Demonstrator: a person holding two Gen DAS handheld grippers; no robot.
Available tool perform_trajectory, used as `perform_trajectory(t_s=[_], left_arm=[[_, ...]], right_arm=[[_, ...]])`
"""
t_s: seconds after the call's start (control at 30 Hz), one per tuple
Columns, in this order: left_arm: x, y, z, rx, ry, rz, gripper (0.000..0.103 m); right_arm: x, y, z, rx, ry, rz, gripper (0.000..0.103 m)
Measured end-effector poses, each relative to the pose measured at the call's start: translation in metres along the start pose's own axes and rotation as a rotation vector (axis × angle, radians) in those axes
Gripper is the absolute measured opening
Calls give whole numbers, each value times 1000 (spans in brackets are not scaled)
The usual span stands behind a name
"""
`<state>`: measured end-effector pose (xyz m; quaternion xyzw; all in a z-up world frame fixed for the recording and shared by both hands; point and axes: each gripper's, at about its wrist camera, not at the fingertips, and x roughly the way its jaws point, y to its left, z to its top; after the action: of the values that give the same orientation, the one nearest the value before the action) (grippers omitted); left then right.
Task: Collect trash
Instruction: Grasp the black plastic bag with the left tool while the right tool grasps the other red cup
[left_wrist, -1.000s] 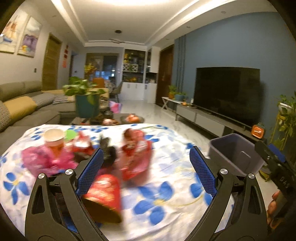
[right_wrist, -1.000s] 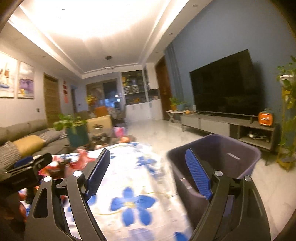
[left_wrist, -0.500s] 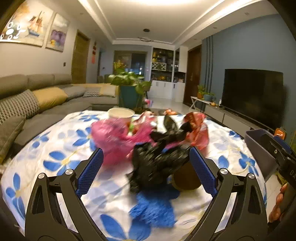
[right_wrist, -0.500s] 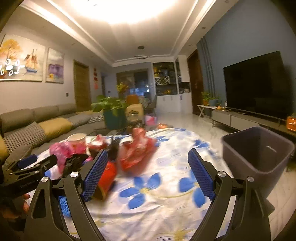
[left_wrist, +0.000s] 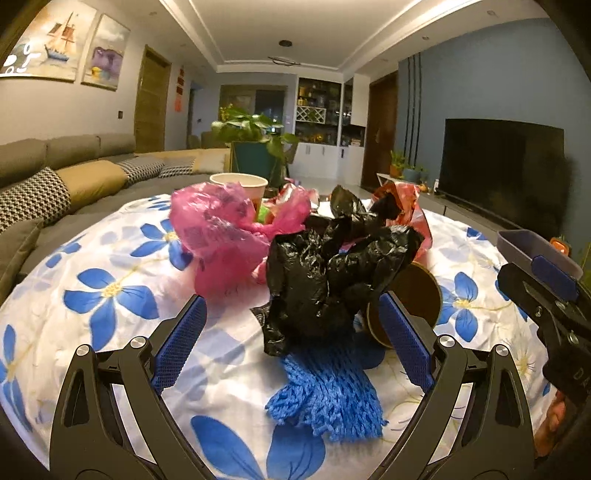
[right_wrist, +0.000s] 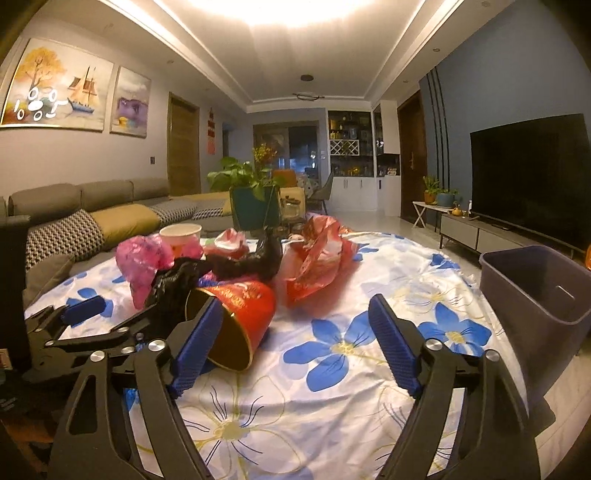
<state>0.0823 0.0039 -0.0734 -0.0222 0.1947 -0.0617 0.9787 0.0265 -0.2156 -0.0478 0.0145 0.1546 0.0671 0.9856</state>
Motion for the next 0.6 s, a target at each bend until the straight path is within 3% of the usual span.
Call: perform_trajectory(t_s=[0.17,0.33,0.6], left_arm=[[19,-3,-1,25,32,-22,84],[29,11,0,-63,70,-100,65],[34,13,5,-65,79,-118,27]], right_arm=[[8,6,-6,-16,17,14,71],[21,15,-10,-40,42,31,64],[39,29,-18,-62,82,56,51]])
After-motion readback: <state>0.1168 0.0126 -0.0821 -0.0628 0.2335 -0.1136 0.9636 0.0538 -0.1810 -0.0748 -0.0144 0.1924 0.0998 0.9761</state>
